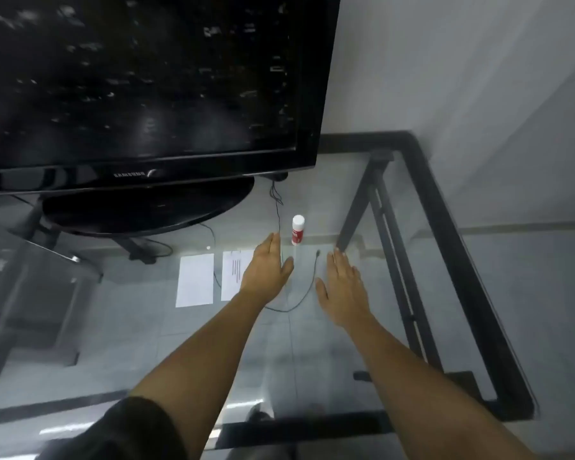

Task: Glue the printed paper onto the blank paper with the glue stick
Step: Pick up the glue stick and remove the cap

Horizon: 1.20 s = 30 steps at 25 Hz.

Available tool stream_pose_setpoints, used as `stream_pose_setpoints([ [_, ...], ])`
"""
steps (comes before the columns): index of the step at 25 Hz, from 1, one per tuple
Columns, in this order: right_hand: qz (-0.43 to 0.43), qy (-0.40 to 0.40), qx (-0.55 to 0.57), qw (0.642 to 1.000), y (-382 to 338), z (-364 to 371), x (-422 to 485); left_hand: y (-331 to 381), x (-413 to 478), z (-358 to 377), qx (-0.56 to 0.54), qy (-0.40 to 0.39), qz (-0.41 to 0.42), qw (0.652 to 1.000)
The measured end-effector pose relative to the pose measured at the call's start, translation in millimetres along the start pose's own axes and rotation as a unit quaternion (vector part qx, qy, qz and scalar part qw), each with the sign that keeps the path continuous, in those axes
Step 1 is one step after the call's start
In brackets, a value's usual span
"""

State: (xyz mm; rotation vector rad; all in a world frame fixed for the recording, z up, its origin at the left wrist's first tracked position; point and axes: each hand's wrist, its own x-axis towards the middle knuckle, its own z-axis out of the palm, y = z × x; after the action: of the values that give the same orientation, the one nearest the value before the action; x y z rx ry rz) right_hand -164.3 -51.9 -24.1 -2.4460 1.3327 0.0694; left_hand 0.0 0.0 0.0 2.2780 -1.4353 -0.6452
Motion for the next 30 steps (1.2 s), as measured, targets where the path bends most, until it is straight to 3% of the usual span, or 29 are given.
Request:
stream_pose_setpoints([
  [5,0.009,-0.010,-0.001,1.000,13,30,-2,8,38,9,-0.098,0.067,-0.045,0.992],
  [14,0.000,0.003,-0.008,1.000,17,37,2,19,52,12,-0.183,0.071,-0.022,0.980],
  [17,0.024,0.057,0.133,0.989,14,19,7,20,34,5,-0.214,0.080,0.001,0.973],
  [19,0.094,0.102,0.321,0.937,11,-7,18,18,23,2,-0.199,0.097,0.028,0.975],
  [21,0.127,0.079,0.470,0.870,6,-33,33,18,17,0,-0.185,0.109,0.054,0.975],
  [22,0.117,0.053,0.503,0.855,2,-44,40,18,15,0,-0.184,0.112,0.061,0.975],
  [26,0.040,0.015,0.456,0.889,-6,-64,58,22,14,-3,-0.165,0.096,0.078,0.979],
  [30,0.053,0.002,0.491,0.870,-3,-63,73,12,9,-1,-0.155,0.100,0.054,0.981],
])
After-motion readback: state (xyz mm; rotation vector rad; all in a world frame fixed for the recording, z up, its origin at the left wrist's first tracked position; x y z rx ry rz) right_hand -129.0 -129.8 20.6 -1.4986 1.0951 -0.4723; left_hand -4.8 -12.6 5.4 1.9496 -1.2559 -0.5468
